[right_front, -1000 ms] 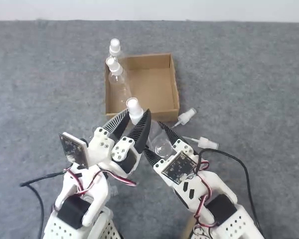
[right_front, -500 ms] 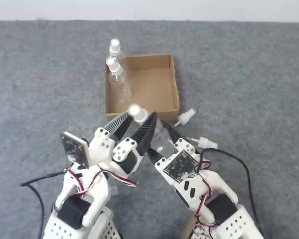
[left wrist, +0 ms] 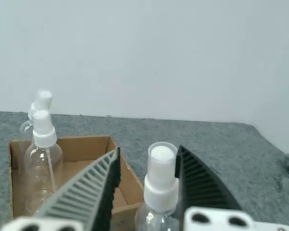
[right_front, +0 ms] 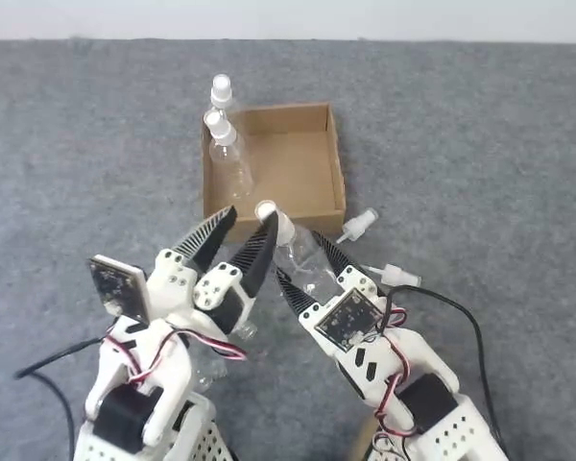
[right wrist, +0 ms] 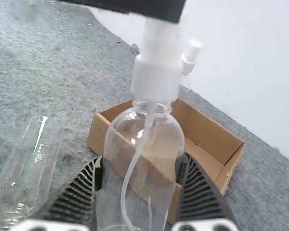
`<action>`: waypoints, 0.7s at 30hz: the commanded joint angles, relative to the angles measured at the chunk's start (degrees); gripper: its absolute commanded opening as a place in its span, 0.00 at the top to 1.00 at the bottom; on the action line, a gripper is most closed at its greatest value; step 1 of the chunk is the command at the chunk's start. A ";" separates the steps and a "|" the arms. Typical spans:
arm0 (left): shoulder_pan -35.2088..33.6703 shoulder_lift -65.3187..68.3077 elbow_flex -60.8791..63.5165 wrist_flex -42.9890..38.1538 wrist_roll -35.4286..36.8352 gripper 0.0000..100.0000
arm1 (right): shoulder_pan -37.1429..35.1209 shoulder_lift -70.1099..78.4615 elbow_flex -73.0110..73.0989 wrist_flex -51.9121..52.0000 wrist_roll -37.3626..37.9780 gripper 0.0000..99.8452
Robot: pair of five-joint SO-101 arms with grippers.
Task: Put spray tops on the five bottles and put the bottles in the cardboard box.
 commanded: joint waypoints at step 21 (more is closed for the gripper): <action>-11.34 -1.14 -0.84 -3.52 -0.79 0.83 | 0.66 -1.45 -0.62 -0.92 -0.62 0.99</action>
